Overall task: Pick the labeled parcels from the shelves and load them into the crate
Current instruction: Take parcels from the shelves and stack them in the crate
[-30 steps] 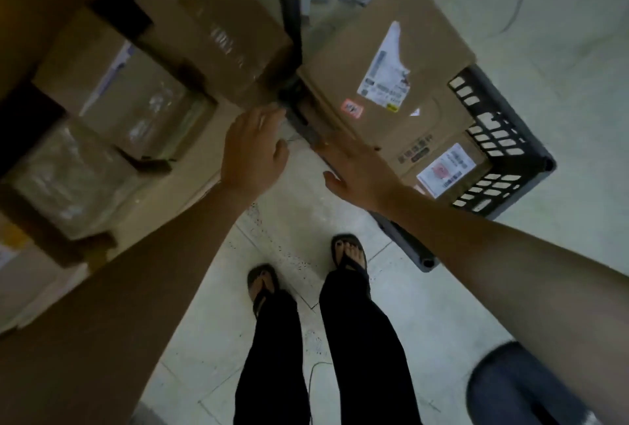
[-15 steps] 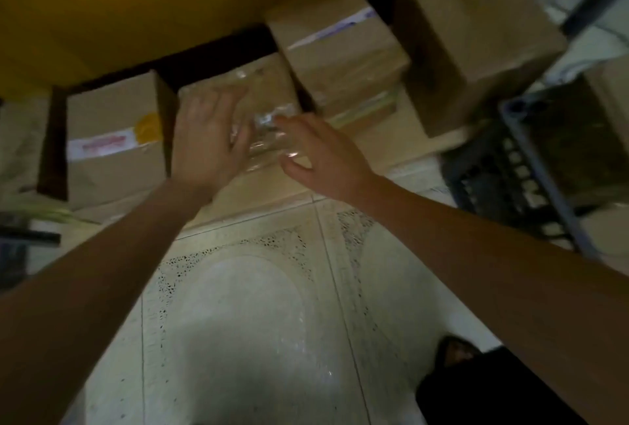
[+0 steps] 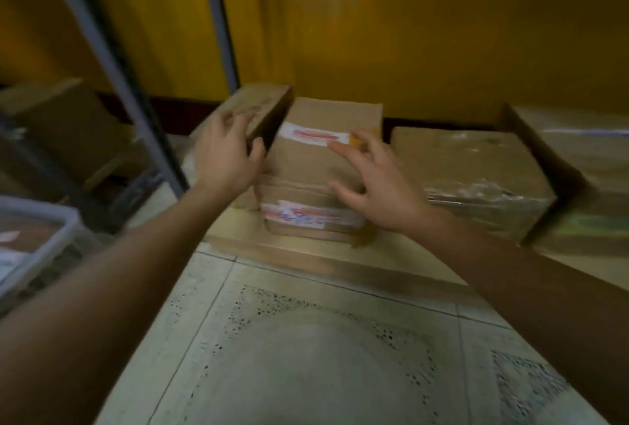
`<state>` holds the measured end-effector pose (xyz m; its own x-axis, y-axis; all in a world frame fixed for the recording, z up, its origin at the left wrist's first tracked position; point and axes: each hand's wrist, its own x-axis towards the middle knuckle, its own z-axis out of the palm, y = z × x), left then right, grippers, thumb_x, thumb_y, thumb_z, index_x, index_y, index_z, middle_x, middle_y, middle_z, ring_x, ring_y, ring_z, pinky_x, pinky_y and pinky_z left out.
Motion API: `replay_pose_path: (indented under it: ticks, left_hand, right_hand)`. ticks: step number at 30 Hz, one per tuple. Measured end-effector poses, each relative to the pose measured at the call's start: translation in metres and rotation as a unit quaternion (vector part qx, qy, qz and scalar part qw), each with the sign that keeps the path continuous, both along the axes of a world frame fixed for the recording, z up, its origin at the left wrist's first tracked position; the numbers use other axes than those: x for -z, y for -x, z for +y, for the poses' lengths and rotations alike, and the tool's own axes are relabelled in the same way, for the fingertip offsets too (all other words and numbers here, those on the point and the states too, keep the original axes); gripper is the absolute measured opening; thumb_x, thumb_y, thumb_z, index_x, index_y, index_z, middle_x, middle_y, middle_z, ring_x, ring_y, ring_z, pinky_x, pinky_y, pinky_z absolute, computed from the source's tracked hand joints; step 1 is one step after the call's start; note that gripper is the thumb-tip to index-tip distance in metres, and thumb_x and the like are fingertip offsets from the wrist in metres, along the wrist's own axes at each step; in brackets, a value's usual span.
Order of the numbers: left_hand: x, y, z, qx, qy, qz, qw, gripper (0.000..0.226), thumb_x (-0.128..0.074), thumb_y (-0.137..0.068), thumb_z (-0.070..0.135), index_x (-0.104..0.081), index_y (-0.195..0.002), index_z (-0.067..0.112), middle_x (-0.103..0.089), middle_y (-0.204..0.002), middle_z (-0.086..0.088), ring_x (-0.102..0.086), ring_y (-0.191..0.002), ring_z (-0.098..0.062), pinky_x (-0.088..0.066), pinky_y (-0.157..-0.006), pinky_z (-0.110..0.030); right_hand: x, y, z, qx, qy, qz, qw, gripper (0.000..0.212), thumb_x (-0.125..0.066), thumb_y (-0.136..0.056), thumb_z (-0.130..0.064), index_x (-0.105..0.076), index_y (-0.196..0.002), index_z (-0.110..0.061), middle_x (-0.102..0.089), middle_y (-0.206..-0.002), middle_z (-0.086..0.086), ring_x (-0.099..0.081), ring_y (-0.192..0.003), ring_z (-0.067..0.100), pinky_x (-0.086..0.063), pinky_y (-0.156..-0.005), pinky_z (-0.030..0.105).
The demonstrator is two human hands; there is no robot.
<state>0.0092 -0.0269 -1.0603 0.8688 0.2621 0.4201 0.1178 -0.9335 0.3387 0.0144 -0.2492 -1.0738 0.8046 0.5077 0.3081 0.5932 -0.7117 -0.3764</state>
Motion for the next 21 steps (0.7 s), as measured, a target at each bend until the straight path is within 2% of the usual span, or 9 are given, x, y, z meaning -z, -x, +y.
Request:
replay_pose_path:
  ticks: [3, 7, 10, 12, 14, 15, 17, 19, 21]
  left_hand:
    - [0.008, 0.009, 0.047, -0.056, 0.027, 0.065, 0.996, 0.051, -0.042, -0.093, 0.04, -0.032, -0.141, 0.024, -0.015, -0.152, -0.015, -0.021, -0.137, -0.036, -0.025, -0.111, -0.048]
    - [0.018, -0.013, 0.1, -0.019, 0.063, 0.165, 0.984, 0.057, -0.031, -0.094, 0.052, -0.011, -0.145, 0.037, 0.006, -0.156, -0.009, -0.011, -0.141, -0.037, -0.02, -0.113, -0.048]
    - [0.026, -0.036, 0.113, 0.03, 0.123, 0.197, 0.972, 0.058, -0.035, -0.093, 0.052, -0.016, -0.145, 0.035, 0.001, -0.156, -0.014, -0.012, -0.141, -0.037, -0.02, -0.113, -0.047]
    - [0.032, -0.041, 0.11, 0.078, 0.197, 0.147, 0.966, 0.048, -0.041, -0.092, 0.048, -0.036, -0.135, 0.027, -0.033, -0.144, -0.015, -0.036, -0.131, -0.032, -0.036, -0.104, -0.043]
    - [0.036, -0.036, 0.101, 0.116, 0.275, 0.057, 0.953, 0.027, -0.044, -0.093, 0.043, -0.046, -0.108, 0.021, -0.058, -0.111, -0.004, -0.057, -0.101, -0.023, -0.046, -0.077, -0.032]
    - [0.039, -0.031, 0.097, 0.121, 0.298, 0.022, 0.947, 0.02, -0.045, -0.093, 0.041, -0.044, -0.099, 0.022, -0.059, -0.101, -0.001, -0.058, -0.092, -0.02, -0.044, -0.069, -0.029]
    - [0.047, -0.023, 0.09, 0.125, 0.331, -0.024, 0.935, 0.011, -0.049, -0.093, 0.034, -0.042, -0.092, 0.026, -0.059, -0.098, -0.002, -0.057, -0.089, -0.019, -0.042, -0.068, -0.03]
    - [0.057, -0.013, 0.084, 0.139, 0.379, -0.071, 0.912, 0.016, -0.054, -0.09, 0.027, -0.04, -0.086, 0.032, -0.056, -0.094, -0.001, -0.055, -0.088, -0.019, -0.042, -0.069, -0.028]
    - [0.069, 0.001, 0.081, 0.146, 0.428, -0.118, 0.884, 0.022, -0.058, -0.088, 0.022, -0.039, -0.09, 0.031, -0.052, -0.094, 0.002, -0.054, -0.088, -0.014, -0.044, -0.073, -0.022]
  right_hand:
    - [-0.019, -0.004, 0.053, -0.015, 0.029, -0.01, 0.999, 0.057, -0.051, -0.088, -0.046, -0.03, -0.14, -0.034, -0.021, -0.151, 0.001, -0.029, -0.133, 0.021, -0.028, -0.105, 0.038]
    - [-0.031, -0.022, 0.116, -0.057, 0.123, -0.019, 0.991, 0.06, -0.045, -0.091, -0.047, -0.023, -0.144, -0.032, -0.017, -0.154, 0.002, -0.029, -0.135, 0.025, -0.031, -0.105, 0.039]
    - [-0.028, -0.041, 0.151, -0.033, 0.11, 0.067, 0.991, 0.058, -0.037, -0.094, -0.05, -0.018, -0.145, -0.033, -0.015, -0.154, 0.003, -0.034, -0.132, 0.028, -0.035, -0.102, 0.038]
    - [-0.026, -0.05, 0.168, 0.011, 0.054, 0.121, 0.991, 0.057, -0.034, -0.094, -0.052, -0.018, -0.145, -0.034, -0.017, -0.152, 0.003, -0.038, -0.129, 0.027, -0.035, -0.102, 0.037]
    - [-0.025, -0.057, 0.181, 0.059, 0.013, 0.164, 0.985, 0.059, -0.035, -0.093, -0.053, -0.019, -0.146, -0.032, -0.018, -0.152, 0.004, -0.035, -0.132, 0.028, -0.032, -0.104, 0.037]
    - [-0.025, -0.061, 0.187, 0.087, 0.001, 0.185, 0.979, 0.063, -0.038, -0.091, -0.054, -0.019, -0.146, -0.03, -0.018, -0.152, 0.006, -0.033, -0.134, 0.029, -0.031, -0.105, 0.037]
    - [-0.027, -0.067, 0.201, 0.144, -0.03, 0.229, 0.962, 0.078, -0.05, -0.083, -0.059, -0.017, -0.146, -0.026, -0.016, -0.151, 0.008, -0.03, -0.135, 0.032, -0.031, -0.105, 0.038]
    - [-0.031, -0.073, 0.216, 0.197, -0.067, 0.272, 0.94, 0.095, -0.061, -0.073, -0.062, -0.016, -0.146, -0.021, -0.008, -0.15, 0.01, -0.026, -0.135, 0.035, -0.031, -0.108, 0.041]
    - [-0.03, -0.073, 0.229, 0.236, -0.053, 0.29, 0.926, 0.103, -0.065, -0.07, -0.061, -0.01, -0.147, -0.019, 0.0, -0.149, 0.011, -0.022, -0.135, 0.039, -0.031, -0.108, 0.043]
